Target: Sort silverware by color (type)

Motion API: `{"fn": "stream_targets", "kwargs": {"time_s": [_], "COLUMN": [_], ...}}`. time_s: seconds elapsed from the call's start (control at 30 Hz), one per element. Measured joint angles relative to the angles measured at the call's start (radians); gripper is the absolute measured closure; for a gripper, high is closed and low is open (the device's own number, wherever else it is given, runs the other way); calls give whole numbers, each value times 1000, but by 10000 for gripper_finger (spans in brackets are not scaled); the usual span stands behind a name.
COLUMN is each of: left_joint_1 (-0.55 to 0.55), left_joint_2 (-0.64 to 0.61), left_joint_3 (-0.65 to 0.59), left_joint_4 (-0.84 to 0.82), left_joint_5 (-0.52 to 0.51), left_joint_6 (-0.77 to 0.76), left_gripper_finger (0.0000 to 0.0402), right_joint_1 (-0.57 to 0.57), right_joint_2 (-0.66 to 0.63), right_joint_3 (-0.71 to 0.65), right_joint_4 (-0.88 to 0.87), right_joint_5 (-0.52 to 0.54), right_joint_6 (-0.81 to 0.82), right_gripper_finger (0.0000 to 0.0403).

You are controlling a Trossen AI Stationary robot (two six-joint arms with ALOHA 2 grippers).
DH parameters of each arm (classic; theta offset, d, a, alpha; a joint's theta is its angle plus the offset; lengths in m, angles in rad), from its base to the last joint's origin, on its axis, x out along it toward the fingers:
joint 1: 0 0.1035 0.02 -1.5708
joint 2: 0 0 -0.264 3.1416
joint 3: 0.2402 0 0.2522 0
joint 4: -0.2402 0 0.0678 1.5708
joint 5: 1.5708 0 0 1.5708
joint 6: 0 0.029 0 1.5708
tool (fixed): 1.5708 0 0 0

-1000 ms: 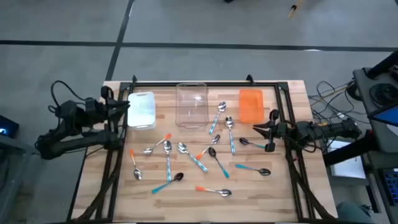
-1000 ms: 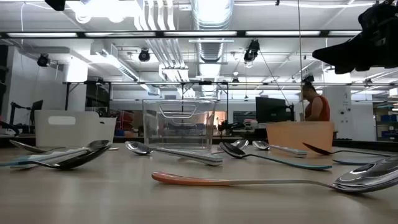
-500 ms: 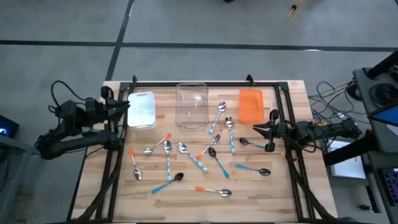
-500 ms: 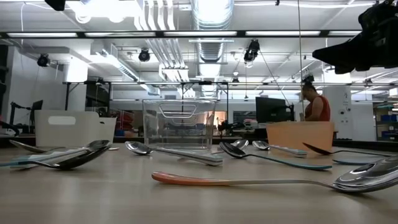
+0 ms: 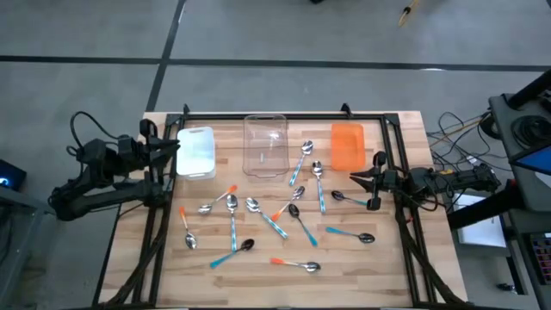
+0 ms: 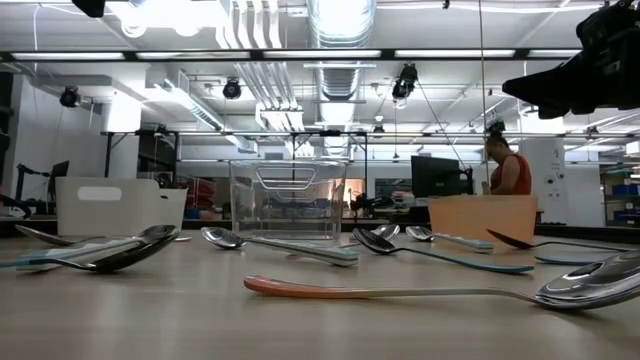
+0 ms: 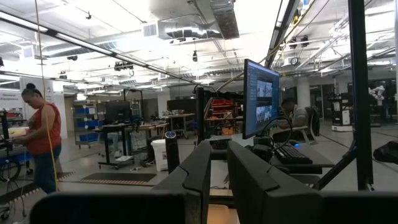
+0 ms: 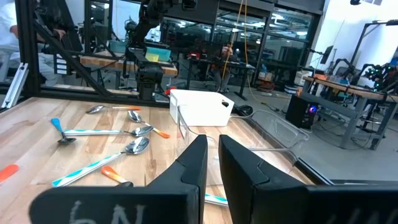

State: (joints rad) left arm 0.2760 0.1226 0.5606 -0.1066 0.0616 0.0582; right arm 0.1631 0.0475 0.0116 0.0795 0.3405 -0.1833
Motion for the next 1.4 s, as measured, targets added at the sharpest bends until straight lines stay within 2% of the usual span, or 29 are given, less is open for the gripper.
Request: {"fn": "stream_targets", "kwargs": {"time_s": [1.0, 1.03, 1.07, 1.13, 1.23, 1.3, 1.4], "left_joint_1": [0, -1, -2, -2, -5, -12, -33], "left_joint_2": [0, 1, 4, 11, 29, 40, 62], "left_joint_3": [0, -1, -6, -36, -145, -254, -444], "left_joint_4": [3, 13, 28, 21, 112, 306, 644], "left_joint_5": [0, 3, 26, 143, 373, 456, 472], "left_joint_6": [2, -37, -126, -216, -376, -495, -555], "left_gripper_finger": [366, 366, 366, 366, 366, 366, 366], "right_joint_1": [0, 0, 0, 0, 0, 0, 0], "right_joint_2": [0, 0, 0, 0, 0, 0, 1], "right_joint_3": [0, 0, 0, 0, 0, 0, 0], "right_joint_4": [0, 0, 1, 9, 37, 57, 69], "right_joint_5": [0, 0, 0, -4, -11, -7, -8], "right_joint_6": [0, 0, 1, 84, 381, 487, 539], "right_gripper_finger": [369, 369, 369, 369, 369, 369, 369]}}
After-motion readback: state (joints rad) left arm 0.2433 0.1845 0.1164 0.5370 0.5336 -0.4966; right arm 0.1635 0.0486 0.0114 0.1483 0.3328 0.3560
